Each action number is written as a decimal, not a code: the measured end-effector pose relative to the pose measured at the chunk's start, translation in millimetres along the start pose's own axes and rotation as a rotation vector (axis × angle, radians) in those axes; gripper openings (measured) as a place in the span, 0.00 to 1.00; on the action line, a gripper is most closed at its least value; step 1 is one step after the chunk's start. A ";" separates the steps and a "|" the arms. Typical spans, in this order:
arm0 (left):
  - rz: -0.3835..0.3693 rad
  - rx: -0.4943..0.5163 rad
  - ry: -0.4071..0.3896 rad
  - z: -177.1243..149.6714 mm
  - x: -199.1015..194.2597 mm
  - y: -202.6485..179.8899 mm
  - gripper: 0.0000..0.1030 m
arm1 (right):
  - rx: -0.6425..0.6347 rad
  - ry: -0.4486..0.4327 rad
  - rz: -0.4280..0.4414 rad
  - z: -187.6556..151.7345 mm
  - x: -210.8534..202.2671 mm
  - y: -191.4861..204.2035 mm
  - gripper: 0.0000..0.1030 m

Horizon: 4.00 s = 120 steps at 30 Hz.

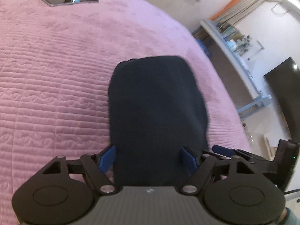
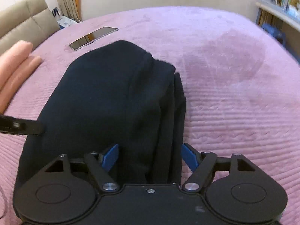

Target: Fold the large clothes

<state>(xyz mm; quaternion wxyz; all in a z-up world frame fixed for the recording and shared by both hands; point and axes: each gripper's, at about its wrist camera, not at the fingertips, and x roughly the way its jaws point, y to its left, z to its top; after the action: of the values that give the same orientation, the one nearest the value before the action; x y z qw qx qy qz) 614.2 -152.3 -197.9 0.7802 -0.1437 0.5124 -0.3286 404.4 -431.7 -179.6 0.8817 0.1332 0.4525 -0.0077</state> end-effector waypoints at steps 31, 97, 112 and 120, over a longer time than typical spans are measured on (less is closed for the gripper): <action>-0.309 -0.114 -0.158 -31.1 -13.5 9.2 0.57 | 0.015 -0.043 0.325 -1.5 -49.2 6.1 0.41; -0.001 0.090 -0.349 -375.3 -234.0 2.0 0.09 | -0.294 -0.154 0.021 -99.2 -15.4 191.2 0.14; 0.189 0.105 -0.301 -400.8 -250.3 -29.5 0.09 | -0.227 -0.157 0.084 -217.4 -125.7 194.0 0.22; 0.207 0.029 -0.261 -413.4 -275.8 -41.9 0.11 | -0.126 -0.056 0.000 -277.4 -167.5 166.7 0.26</action>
<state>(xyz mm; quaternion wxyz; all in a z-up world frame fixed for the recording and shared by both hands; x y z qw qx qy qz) 157.8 45.2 -159.1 0.8717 -0.1203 0.4141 -0.2327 107.1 -221.8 -161.6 0.9006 0.0774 0.4273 0.0171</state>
